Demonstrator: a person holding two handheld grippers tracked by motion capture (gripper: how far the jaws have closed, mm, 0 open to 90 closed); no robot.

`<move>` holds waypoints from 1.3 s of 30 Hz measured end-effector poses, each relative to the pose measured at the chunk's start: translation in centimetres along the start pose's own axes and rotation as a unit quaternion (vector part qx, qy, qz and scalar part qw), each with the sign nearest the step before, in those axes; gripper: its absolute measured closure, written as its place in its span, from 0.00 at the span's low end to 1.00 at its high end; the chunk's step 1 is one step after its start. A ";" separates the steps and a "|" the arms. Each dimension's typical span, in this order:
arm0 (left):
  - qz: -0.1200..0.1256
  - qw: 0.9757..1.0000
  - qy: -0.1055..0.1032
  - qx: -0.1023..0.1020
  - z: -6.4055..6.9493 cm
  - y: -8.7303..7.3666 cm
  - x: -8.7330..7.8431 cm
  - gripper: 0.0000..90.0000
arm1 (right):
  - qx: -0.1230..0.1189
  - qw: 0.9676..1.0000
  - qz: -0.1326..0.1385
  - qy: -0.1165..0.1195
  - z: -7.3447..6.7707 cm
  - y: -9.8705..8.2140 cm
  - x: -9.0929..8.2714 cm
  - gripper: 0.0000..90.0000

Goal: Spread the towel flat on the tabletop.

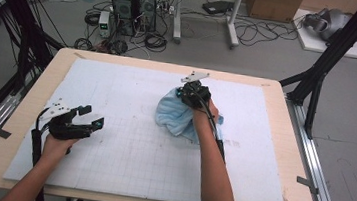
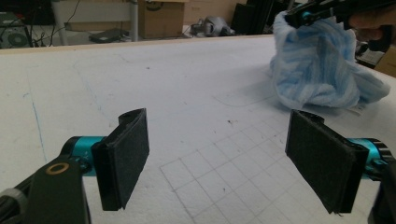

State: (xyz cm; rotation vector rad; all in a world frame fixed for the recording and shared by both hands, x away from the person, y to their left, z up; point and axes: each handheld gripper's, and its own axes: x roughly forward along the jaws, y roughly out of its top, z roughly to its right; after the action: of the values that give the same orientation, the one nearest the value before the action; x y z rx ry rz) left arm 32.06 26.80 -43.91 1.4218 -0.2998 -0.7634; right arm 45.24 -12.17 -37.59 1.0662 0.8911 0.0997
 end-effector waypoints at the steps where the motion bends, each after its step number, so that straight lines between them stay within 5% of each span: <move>1: 0.000 1.000 0.000 0.000 0.0 0.0 0.0 0.25 | 0.002 1.000 0.002 -0.022 0.2 0.1 0.1 0.96; 5: -0.003 1.000 0.001 0.000 -0.1 0.0 0.0 0.25 | 0.048 0.992 0.008 -0.113 2.1 0.2 -0.7 0.96; 8: -0.003 1.000 0.001 0.001 0.0 0.0 0.0 0.25 | 0.062 0.990 -0.013 -0.130 3.6 -0.6 -1.3 0.87; 12: -0.002 1.000 0.001 -0.002 0.0 0.0 0.1 0.25 | 0.085 0.991 0.025 -0.102 3.9 -1.5 -2.8 0.67; 15: -0.003 1.000 0.001 -0.001 0.1 0.0 0.0 0.25 | 0.073 0.992 0.040 -0.099 3.5 -1.8 -4.0 0.60; 16: -0.001 1.000 0.002 -0.002 0.2 0.1 0.0 0.25 | 0.072 0.993 0.059 -0.070 3.1 -2.2 -5.1 0.55; 19: 0.000 1.000 0.000 -0.002 0.2 0.1 0.0 0.25 | 0.056 0.995 0.072 -0.046 2.1 -2.7 -5.9 0.51; 23: -0.002 1.000 0.002 -0.002 0.3 0.1 0.0 0.25 | 0.013 0.999 0.043 -0.021 -0.3 -4.5 -6.2 0.47; 28: 0.000 1.000 0.003 -0.003 0.2 0.1 -0.1 0.25 | 0.014 1.000 0.003 0.011 -1.6 -6.8 -5.2 0.41; 30: 0.000 1.000 0.003 -0.006 0.1 0.0 -0.1 0.25 | 0.013 1.000 -0.006 0.008 -1.8 -7.3 -4.9 0.40; 31: 0.000 1.000 0.003 -0.006 0.1 0.0 -0.1 0.25 | 0.007 0.999 -0.031 -0.001 -1.9 -8.1 -4.0 0.39; 36: 0.000 1.000 0.003 -0.005 0.1 0.1 -0.1 0.25 | 0.040 0.996 -0.078 -0.014 -1.3 -9.5 -1.8 0.40; 39: 0.000 1.000 0.004 -0.006 0.0 0.0 -0.1 0.25 | 0.085 0.994 -0.075 -0.009 -1.0 -9.4 -2.0 0.67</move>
State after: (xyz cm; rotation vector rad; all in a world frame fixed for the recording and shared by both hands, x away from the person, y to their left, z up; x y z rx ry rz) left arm 31.99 26.86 -43.84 1.4134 -0.2892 -0.7576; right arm 40.10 -17.19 -44.08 1.1530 0.9738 -0.1119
